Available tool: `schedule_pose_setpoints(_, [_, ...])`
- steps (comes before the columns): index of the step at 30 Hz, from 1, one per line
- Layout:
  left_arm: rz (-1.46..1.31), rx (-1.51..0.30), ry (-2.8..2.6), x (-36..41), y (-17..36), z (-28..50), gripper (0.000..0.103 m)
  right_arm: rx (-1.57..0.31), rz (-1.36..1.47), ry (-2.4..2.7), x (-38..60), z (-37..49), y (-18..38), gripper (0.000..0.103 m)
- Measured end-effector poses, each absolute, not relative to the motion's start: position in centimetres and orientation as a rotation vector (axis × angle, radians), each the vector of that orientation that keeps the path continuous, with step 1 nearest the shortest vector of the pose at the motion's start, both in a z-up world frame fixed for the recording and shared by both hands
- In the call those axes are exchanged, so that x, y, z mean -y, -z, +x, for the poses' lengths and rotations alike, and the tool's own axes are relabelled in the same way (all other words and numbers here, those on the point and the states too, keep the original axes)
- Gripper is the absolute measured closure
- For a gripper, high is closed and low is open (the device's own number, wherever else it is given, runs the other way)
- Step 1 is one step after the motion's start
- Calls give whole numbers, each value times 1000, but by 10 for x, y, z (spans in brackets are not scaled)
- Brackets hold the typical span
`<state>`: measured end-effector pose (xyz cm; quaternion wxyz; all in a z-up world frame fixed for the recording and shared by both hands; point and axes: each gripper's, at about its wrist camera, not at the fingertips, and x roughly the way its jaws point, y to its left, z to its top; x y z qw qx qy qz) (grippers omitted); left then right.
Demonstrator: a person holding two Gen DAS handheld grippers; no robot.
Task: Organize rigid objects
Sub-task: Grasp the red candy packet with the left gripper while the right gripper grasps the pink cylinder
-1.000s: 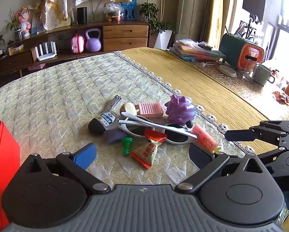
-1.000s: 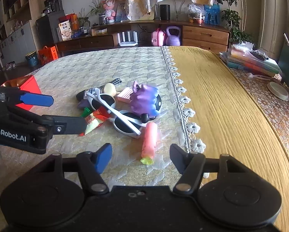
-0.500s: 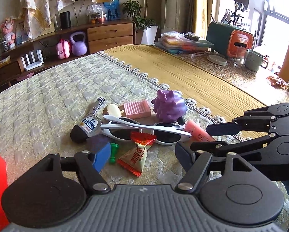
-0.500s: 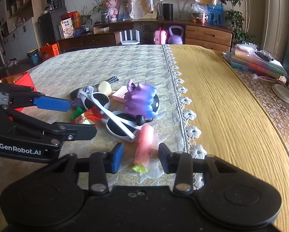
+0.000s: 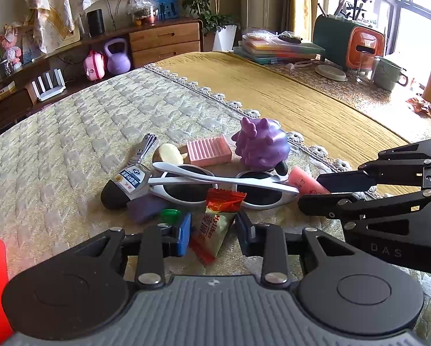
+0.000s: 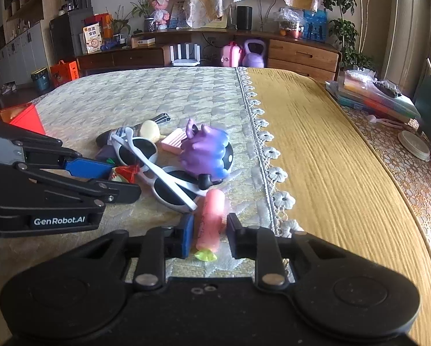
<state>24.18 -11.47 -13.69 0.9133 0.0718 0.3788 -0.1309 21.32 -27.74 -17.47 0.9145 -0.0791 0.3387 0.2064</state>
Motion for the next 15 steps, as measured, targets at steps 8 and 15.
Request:
schedule_pose_setpoints(8, [147, -790, 255, 111, 132, 236, 77, -703, -125, -376, 279, 198, 174, 88])
schedule_pose_setpoints(15, [94, -808, 249, 100, 124, 224, 81, -701, -76, -379, 278, 174, 164, 88])
